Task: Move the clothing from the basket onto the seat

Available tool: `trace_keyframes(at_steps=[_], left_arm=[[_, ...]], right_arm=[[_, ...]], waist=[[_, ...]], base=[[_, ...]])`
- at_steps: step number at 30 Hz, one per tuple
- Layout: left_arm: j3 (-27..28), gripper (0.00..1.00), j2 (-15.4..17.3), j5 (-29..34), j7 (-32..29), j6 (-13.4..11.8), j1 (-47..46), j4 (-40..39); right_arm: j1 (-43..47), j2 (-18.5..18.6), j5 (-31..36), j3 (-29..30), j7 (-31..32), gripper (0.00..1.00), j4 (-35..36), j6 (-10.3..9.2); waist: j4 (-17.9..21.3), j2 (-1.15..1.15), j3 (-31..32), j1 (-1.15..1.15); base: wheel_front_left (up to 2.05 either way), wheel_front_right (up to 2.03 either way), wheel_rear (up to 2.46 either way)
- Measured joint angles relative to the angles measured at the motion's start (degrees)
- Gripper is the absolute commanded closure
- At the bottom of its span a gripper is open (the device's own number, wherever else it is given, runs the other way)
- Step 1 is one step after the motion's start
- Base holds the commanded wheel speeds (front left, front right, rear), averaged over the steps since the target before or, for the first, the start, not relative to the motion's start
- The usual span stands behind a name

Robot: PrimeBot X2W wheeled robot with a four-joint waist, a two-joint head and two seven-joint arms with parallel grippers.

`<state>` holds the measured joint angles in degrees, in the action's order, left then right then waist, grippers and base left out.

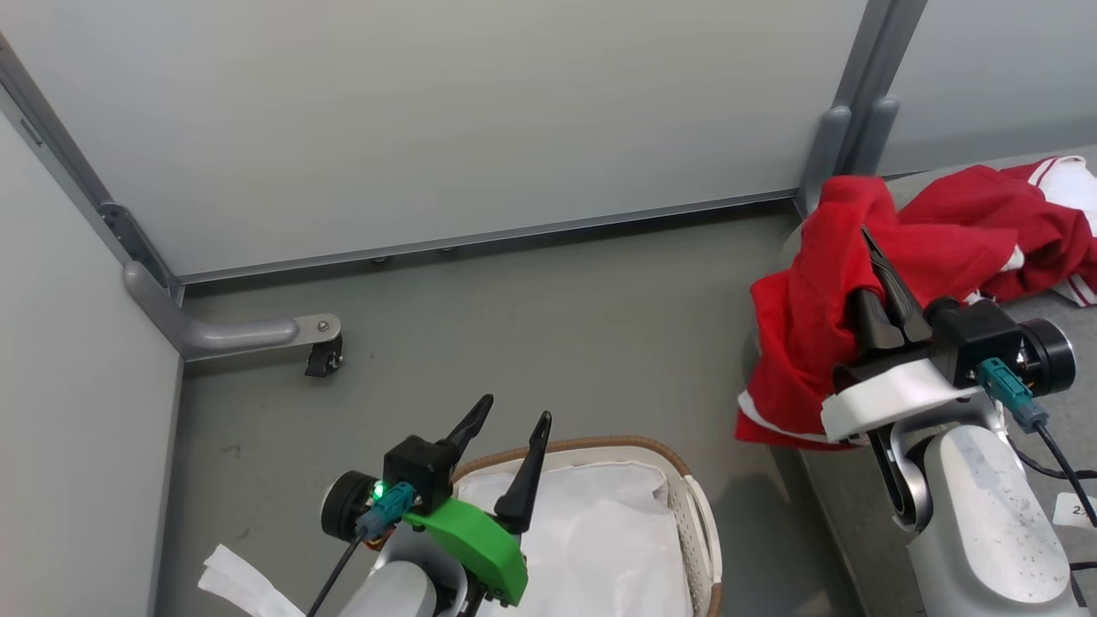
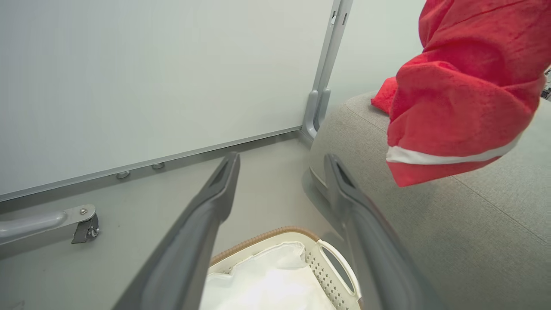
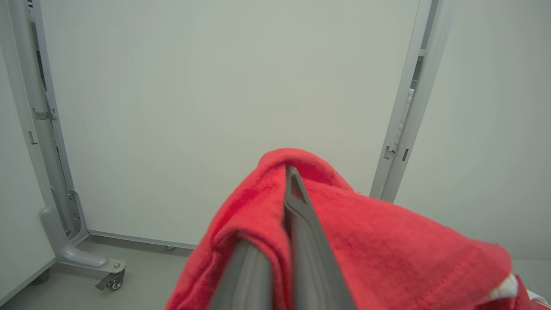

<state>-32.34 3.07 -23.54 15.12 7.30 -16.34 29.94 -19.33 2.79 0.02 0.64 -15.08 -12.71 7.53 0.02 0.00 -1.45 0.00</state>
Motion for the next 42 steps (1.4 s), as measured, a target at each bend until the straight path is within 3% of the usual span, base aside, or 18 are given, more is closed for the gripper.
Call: trace_keyframes(at_steps=[15,42], left_arm=[[-0.6,0.0,-0.2,0.5,0.0,0.1,0.3,-3.3],[-2.6,0.0,-0.4,2.6,0.0,0.1,-2.3,-5.8]], right_arm=[[0.1,0.0,-0.1,0.4,0.0,1.0,0.9,0.0],[-0.5,0.1,-1.5,0.9,0.0,1.0,2.6,0.0]], waist=[[3.1,0.0,-0.8,0.0],[25.6,0.0,-7.5,0.0]], base=[[0.0,0.0,0.0],[0.0,0.0,0.0]])
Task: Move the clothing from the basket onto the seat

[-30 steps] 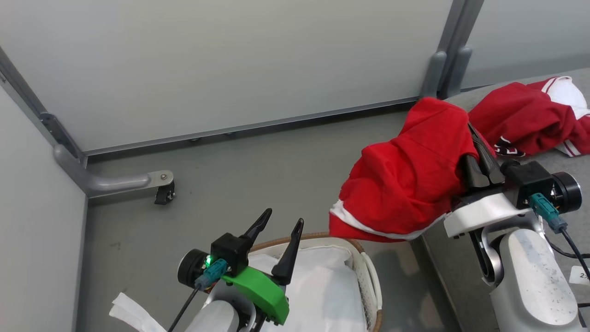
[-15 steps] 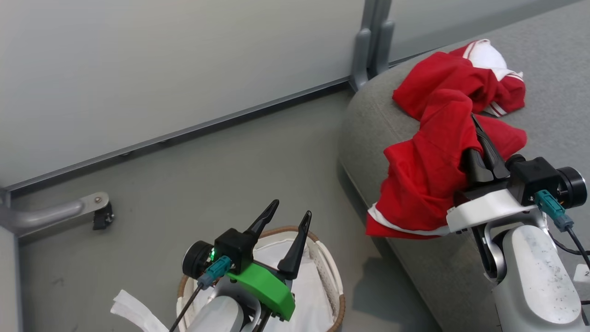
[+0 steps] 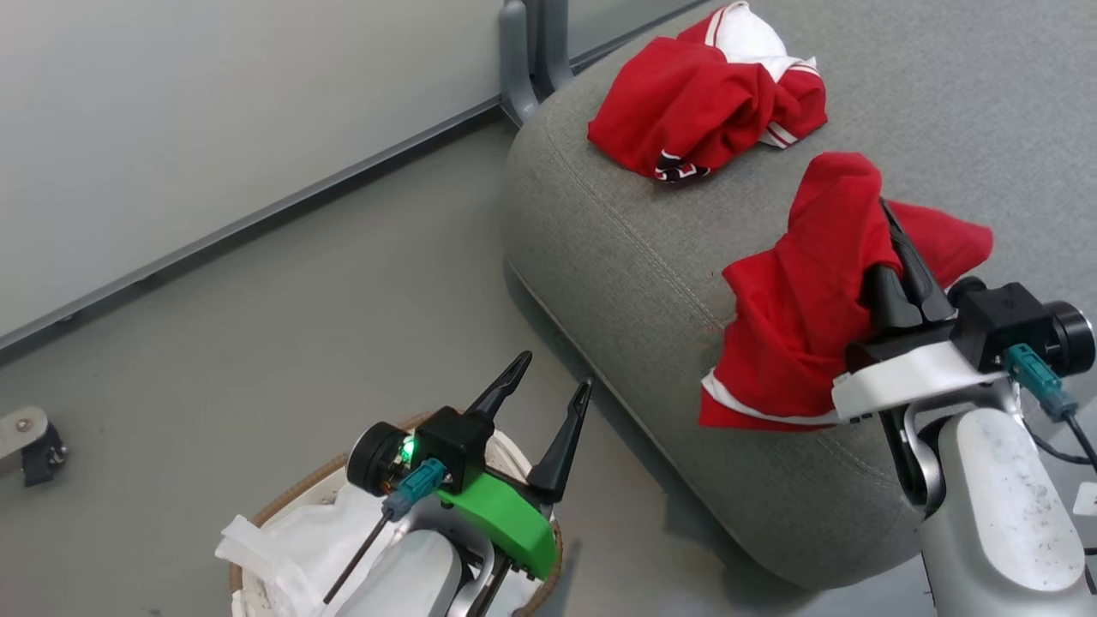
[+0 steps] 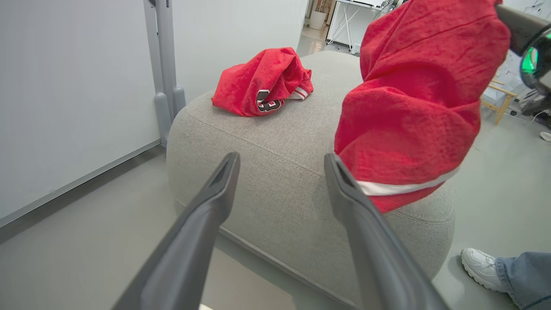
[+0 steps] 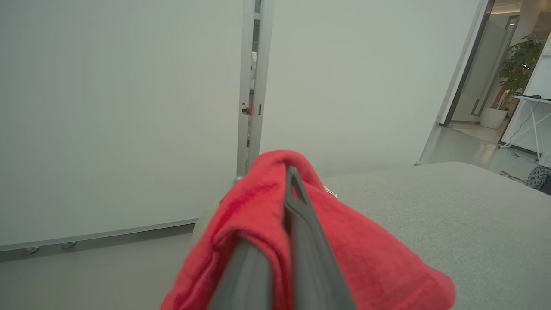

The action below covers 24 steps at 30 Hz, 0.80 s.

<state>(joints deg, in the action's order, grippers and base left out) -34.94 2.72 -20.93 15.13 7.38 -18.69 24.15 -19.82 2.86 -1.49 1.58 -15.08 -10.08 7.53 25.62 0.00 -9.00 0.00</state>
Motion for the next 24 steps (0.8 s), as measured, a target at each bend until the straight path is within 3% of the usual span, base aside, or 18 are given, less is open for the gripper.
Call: trace_keyframes(at_steps=[10,16,24], left_arm=[[-1.4,0.0,2.7,1.7,0.0,0.0,-4.2,0.6],[-2.6,0.0,4.2,3.0,0.0,0.0,-7.6,1.0],[-5.0,0.0,5.3,3.5,0.0,0.0,-10.3,0.5]], right_arm=[[-15.6,0.3,4.8,5.4,0.0,1.0,2.1,0.0],[-29.5,5.7,6.1,11.4,0.0,1.0,-1.7,0.0],[-39.3,14.1,10.2,17.3,0.0,1.0,-10.7,0.0]], waist=[[1.2,0.0,-6.9,0.0],[-0.8,0.0,-11.8,0.0],[-6.1,0.0,-16.3,0.01]], base=[[0.0,0.0,0.0],[0.0,0.0,0.0],[0.0,0.0,0.0]])
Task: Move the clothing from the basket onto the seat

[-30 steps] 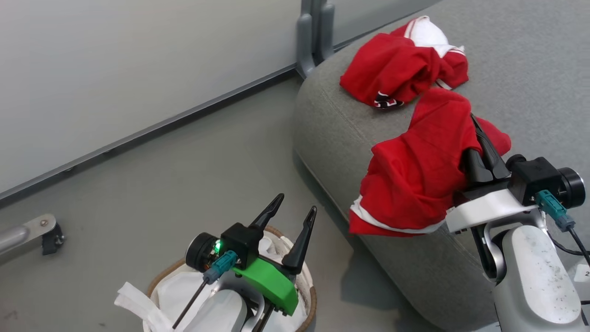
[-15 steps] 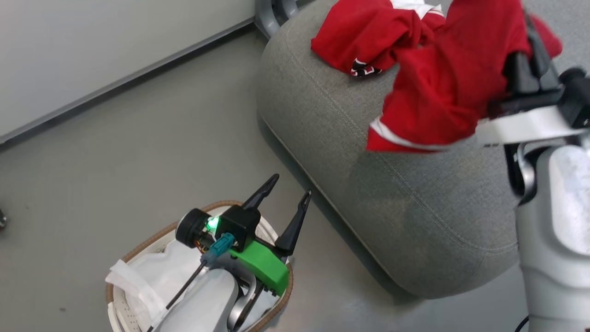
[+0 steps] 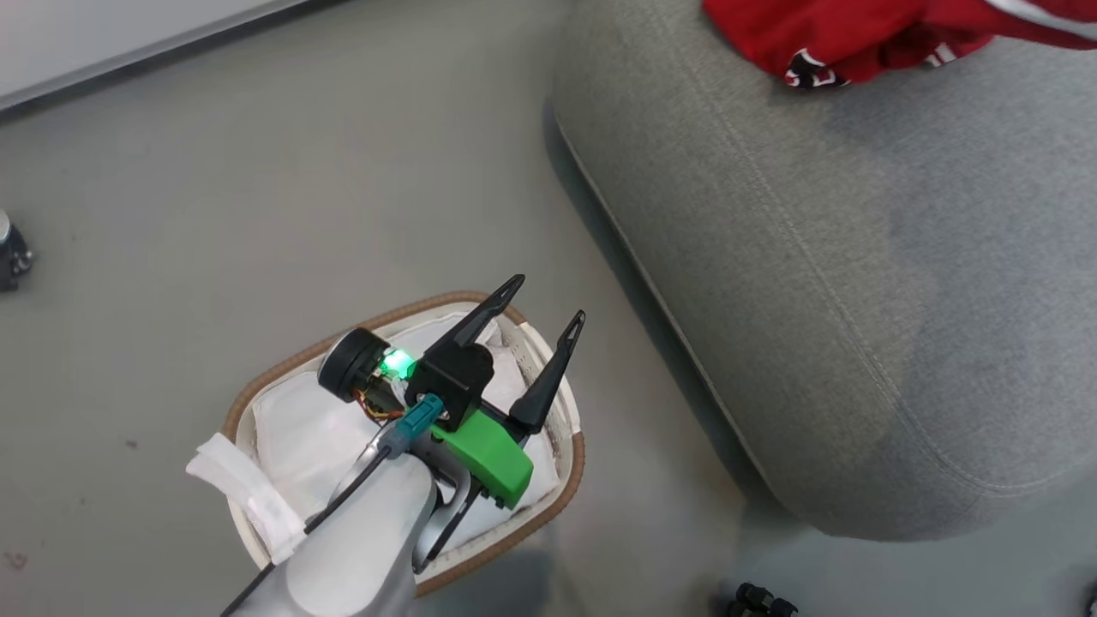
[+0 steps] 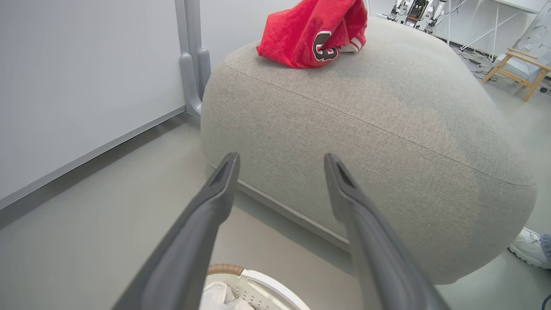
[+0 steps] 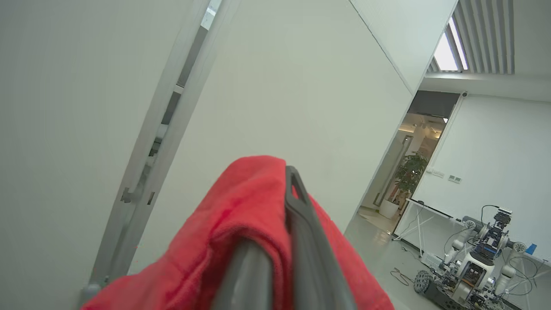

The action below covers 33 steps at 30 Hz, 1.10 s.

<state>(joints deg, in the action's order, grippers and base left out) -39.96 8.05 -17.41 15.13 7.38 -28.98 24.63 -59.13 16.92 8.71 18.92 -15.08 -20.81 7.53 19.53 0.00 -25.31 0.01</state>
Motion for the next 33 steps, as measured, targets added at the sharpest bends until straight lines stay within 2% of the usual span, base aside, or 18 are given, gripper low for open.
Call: trace_keyframes(at_steps=[4,9,18,24,25,26,27,28,29,33], left_arm=[[0.1,0.0,0.6,0.6,0.0,0.0,-1.5,-1.1],[0.3,0.0,1.9,2.2,0.0,-0.1,-2.7,-2.3],[0.3,0.0,2.4,2.8,0.0,-0.4,-3.1,-3.3],[0.2,0.0,2.6,2.8,0.0,-0.6,-3.1,-3.1],[0.2,0.0,2.6,2.8,0.0,-0.6,-3.1,-3.0],[0.2,0.0,2.6,2.7,0.0,-0.6,-3.1,-3.0],[0.3,0.0,2.7,2.6,0.0,-0.6,-3.1,-3.0],[0.4,0.0,2.7,2.5,0.0,-0.6,-3.1,-2.9],[0.5,0.0,2.7,2.4,0.0,-0.6,-3.0,-2.8],[1.0,0.0,2.5,1.9,0.0,-0.7,-2.9,-2.8]], right_arm=[[-2.5,2.7,1.0,1.9,0.0,1.0,-3.6,0.0],[-2.9,2.6,0.2,4.3,0.0,1.0,-5.8,0.0],[1.3,-1.1,1.2,6.2,0.0,1.0,-11.0,0.0],[3.9,-2.7,2.0,6.0,0.0,1.0,-13.0,0.0],[4.3,-2.8,2.1,5.9,0.0,0.95,-13.0,0.0],[4.6,-3.1,2.4,5.8,0.0,0.74,-13.0,0.0],[4.8,-3.3,2.5,5.8,0.0,0.6,-13.0,0.0],[5.1,-3.6,2.5,5.6,0.0,0.24,-13.0,0.0],[5.5,-3.8,2.7,5.4,0.0,0.0,-12.7,0.0],[7.9,-4.2,3.0,4.3,0.0,0.0,-11.8,0.0]], waist=[[-1.9,0.0,-3.2,0.0],[-3.4,0.0,-7.8,0.0],[-3.8,0.0,-14.5,0.0],[-3.2,0.0,-15.3,0.0],[-3.2,0.0,-15.1,0.0],[-3.2,0.0,-15.0,0.0],[-3.1,0.0,-14.8,0.0],[-3.1,0.0,-14.6,0.0],[-3.1,0.0,-14.4,0.0],[-3.0,0.0,-13.3,0.0]], base=[[0.0,0.0,0.0],[0.0,0.0,0.0],[0.0,0.0,0.0],[0.0,0.0,0.0],[0.0,0.0,0.0],[0.0,0.0,0.0],[0.0,0.0,0.0],[0.0,0.0,0.0],[0.0,0.0,0.0],[0.0,0.0,0.0]])
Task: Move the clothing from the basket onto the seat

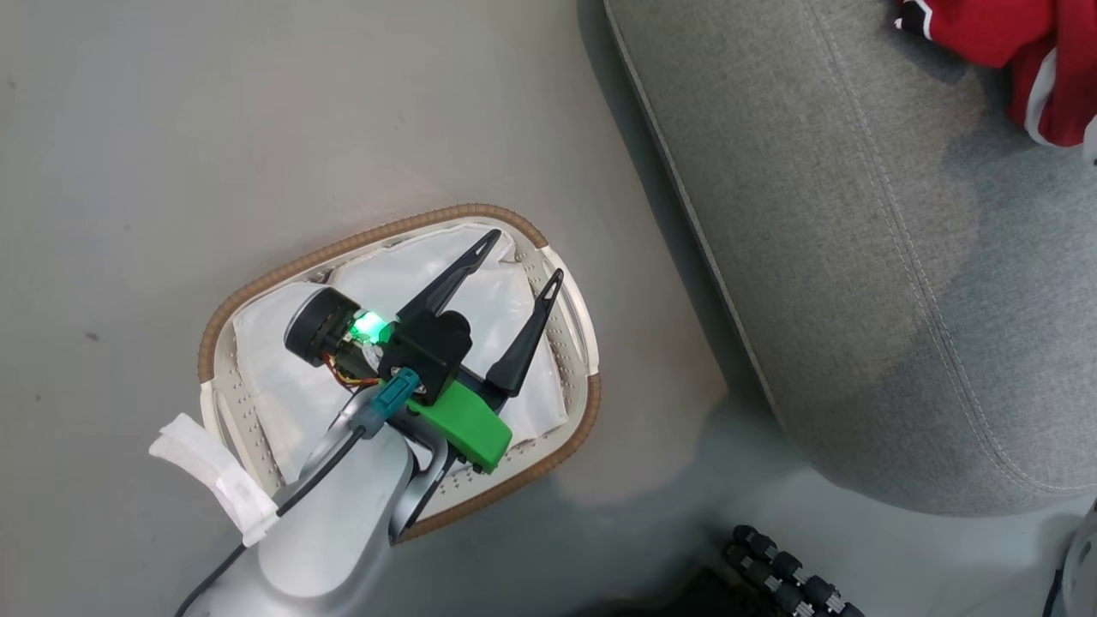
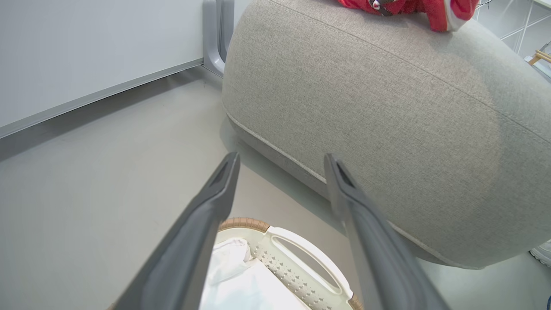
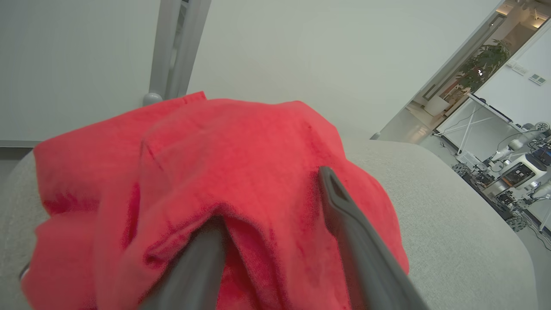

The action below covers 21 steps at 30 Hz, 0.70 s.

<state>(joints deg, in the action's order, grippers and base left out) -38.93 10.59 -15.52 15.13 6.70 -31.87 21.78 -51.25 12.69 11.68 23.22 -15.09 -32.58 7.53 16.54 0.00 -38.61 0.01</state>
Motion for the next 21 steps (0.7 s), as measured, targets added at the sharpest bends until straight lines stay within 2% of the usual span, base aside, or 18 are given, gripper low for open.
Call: trace_keyframes(at_steps=[15,21], left_arm=[[4.3,0.0,-3.8,-1.9,0.0,0.2,3.8,-0.5],[6.8,0.0,-5.7,-2.6,0.0,0.4,6.1,-0.8]], right_arm=[[14.6,-1.1,-1.2,-5.3,0.0,0.0,5.1,0.0],[16.5,-0.2,-1.6,-8.2,0.0,0.0,6.5,0.0]], waist=[[-1.4,0.0,8.4,-0.01],[-2.9,0.0,12.7,-0.01]], base=[[0.0,0.0,0.0],[0.0,0.0,0.0]])
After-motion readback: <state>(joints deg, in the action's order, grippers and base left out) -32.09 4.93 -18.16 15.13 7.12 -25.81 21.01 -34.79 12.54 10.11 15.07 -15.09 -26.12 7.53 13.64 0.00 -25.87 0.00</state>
